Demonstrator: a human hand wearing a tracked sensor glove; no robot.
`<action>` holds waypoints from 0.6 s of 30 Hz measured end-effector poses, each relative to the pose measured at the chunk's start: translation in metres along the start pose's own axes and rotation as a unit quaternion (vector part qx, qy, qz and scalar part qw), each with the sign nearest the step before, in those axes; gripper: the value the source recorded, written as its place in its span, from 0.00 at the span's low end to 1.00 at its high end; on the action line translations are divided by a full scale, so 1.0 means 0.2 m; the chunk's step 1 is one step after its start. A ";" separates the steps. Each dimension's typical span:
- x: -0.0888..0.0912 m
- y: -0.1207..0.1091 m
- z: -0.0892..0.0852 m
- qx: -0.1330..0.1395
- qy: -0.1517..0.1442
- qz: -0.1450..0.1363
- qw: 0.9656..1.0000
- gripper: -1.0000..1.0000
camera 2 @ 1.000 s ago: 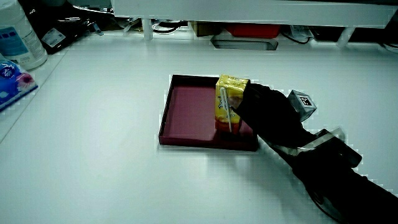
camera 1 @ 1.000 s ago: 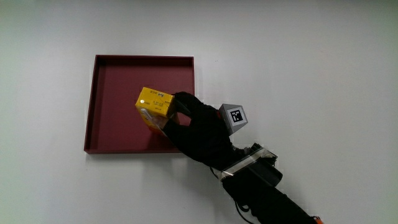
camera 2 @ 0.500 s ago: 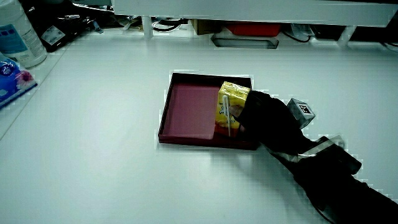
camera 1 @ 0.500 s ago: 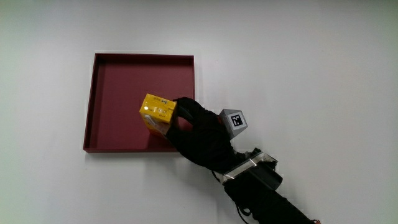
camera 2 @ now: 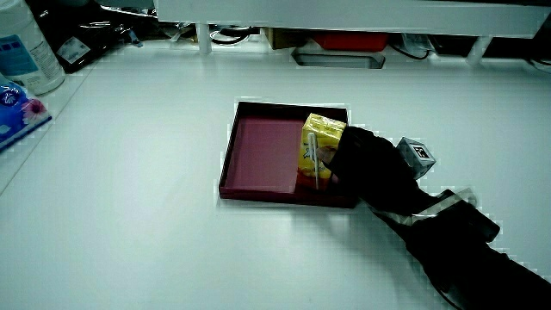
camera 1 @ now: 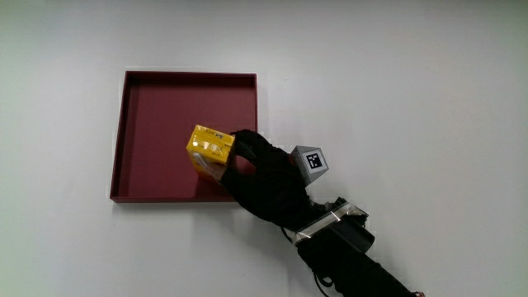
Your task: Place ice redtea
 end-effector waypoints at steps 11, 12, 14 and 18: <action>-0.04 -0.03 0.01 -0.017 -0.038 -0.006 0.999 0.12; -0.05 -0.03 0.01 -0.023 -0.047 -0.005 0.999 0.10; -0.08 -0.05 0.02 -0.034 -0.052 -0.010 0.998 0.07; -0.17 -0.08 0.06 -0.050 -0.063 -0.013 0.997 0.00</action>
